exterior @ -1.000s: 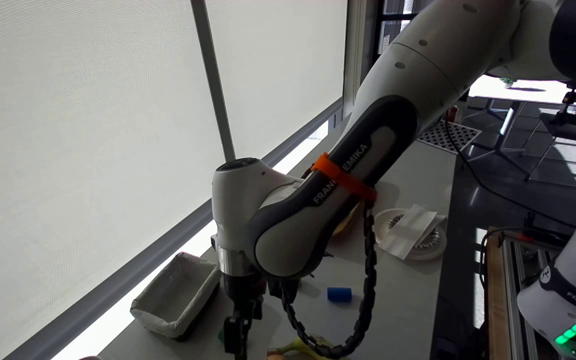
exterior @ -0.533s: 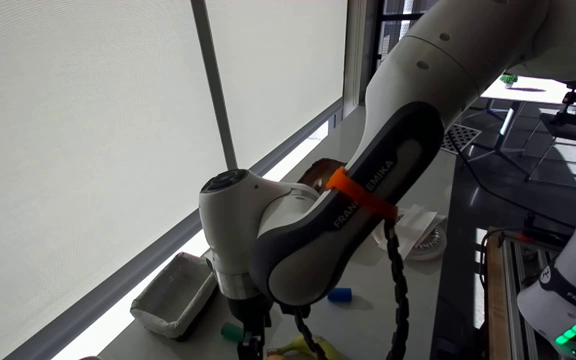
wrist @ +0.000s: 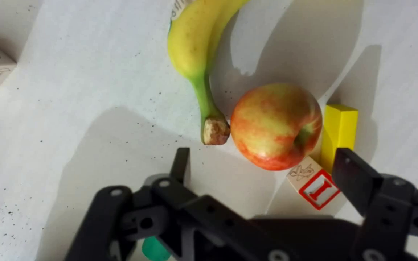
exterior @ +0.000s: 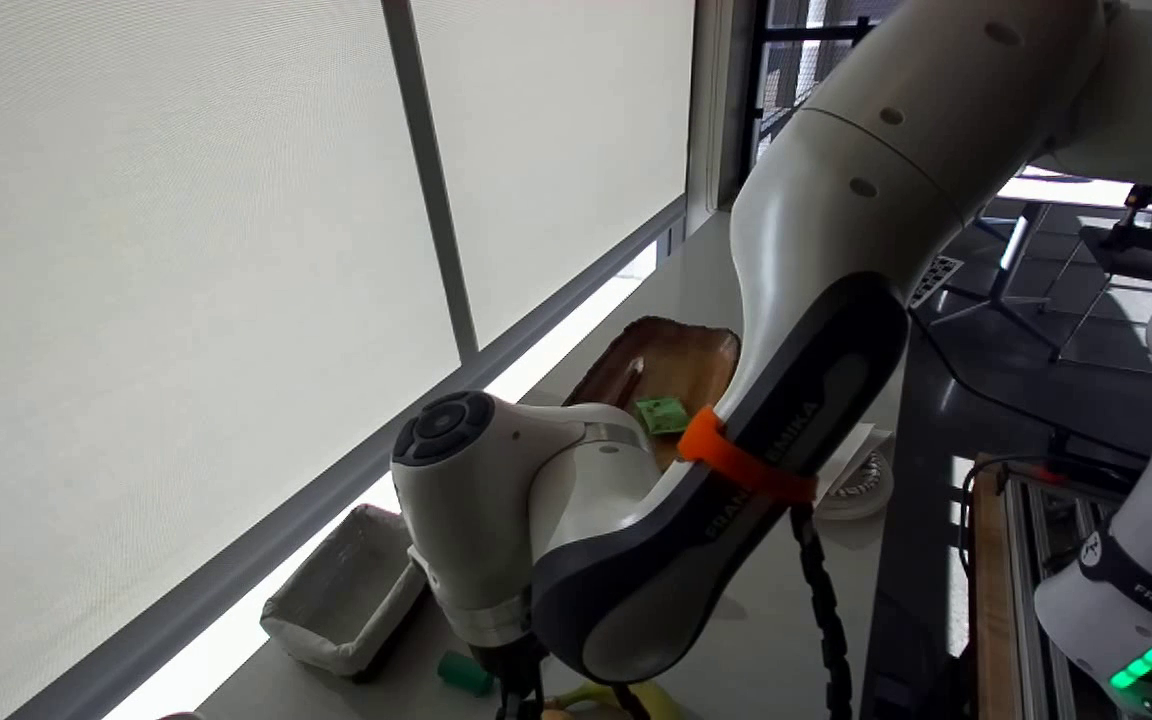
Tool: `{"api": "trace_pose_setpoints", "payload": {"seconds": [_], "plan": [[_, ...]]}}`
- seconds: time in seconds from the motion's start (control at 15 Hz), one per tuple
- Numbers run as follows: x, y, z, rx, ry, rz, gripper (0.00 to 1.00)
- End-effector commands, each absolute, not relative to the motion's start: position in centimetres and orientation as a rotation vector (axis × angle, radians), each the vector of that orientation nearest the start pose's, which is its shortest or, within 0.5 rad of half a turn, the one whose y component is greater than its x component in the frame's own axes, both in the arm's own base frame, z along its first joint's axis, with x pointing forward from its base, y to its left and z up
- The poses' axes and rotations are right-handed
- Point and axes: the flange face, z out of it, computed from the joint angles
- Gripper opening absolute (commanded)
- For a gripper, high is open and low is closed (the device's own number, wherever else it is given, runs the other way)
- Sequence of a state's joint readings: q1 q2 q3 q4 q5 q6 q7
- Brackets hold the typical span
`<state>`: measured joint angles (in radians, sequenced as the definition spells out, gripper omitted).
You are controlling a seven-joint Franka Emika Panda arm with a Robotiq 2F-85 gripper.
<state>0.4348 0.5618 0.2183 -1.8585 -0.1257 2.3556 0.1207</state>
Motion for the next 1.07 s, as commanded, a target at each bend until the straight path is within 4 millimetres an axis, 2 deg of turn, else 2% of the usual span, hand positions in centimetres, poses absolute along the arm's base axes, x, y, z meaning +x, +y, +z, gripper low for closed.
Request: {"api": "trace_pose_setpoints", "payload": {"seconds": [0.0,0.27,0.6,1.0], "plan": [[51.1,38.4,20.2,-2.999,-0.948,0.055,0.95],[51.1,39.0,19.9,-2.984,-0.981,0.026,1.0],[50.8,40.9,20.5,-2.98,-0.971,0.035,1.0],[49.9,40.8,18.5,-2.999,-0.922,0.057,1.0]]}}
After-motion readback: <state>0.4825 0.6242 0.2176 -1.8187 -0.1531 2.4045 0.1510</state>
